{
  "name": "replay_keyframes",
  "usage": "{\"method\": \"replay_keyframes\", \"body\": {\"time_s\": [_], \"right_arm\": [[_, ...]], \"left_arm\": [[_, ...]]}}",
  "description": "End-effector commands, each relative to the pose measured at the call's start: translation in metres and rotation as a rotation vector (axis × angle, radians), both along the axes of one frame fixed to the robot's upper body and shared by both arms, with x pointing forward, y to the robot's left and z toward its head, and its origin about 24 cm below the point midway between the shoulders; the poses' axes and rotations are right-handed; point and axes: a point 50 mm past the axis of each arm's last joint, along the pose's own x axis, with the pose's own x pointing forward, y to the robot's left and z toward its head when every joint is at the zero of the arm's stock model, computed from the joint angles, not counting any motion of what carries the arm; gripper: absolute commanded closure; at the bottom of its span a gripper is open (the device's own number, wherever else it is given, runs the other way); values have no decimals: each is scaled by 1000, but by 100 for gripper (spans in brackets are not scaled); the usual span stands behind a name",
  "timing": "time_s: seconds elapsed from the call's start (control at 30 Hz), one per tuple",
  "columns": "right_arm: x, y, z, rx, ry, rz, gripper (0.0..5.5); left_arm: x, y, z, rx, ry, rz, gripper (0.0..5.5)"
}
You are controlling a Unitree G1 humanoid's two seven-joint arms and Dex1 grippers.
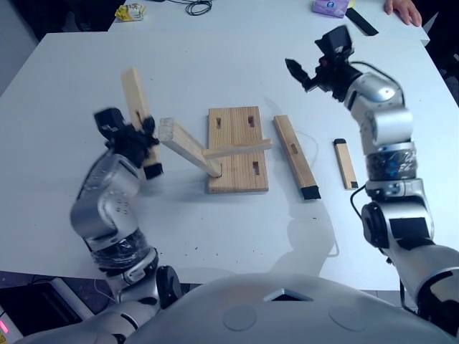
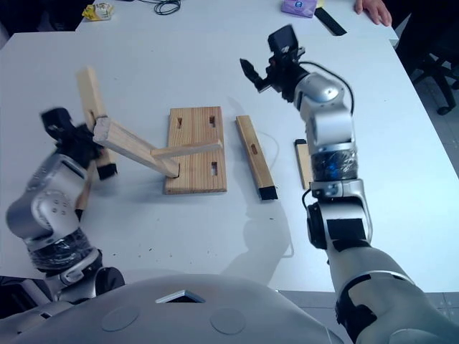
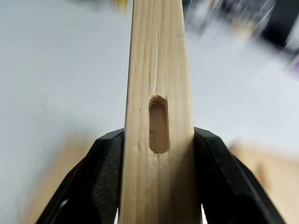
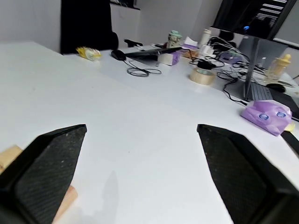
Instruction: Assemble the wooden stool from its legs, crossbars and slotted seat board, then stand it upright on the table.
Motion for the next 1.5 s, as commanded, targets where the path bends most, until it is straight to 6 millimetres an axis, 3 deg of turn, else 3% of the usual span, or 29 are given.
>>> {"method": "replay_keyframes", "body": {"time_s": [0.03, 0.17, 0.4, 0.67, 1.0, 1.4, 1.5], "right_arm": [[-4, 23, 36, 191, 68, 206, 113], [-28, 51, 65, 382, 173, 476, 113], [-52, 70, 94, 597, 301, 727, 113], [-73, 85, 99, 656, 327, 966, 113], [-76, 92, 109, 708, 255, 1007, 113], [-103, 107, 120, 768, 99, 1156, 113], [-107, 110, 118, 780, 69, 1150, 155]], "left_arm": [[-2, -6, 46, 28, -262, -245, 345], [-10, -28, 79, -5, -473, -585, 345], [-22, -39, 95, -97, -602, -935, 345], [1, -36, 88, -105, -553, -1078, 345], [-4, -44, 114, -56, -564, -1299, 345], [-5, -49, 113, -86, -522, -1387, 345], [-5, -48, 112, -99, -520, -1400, 345]]}}
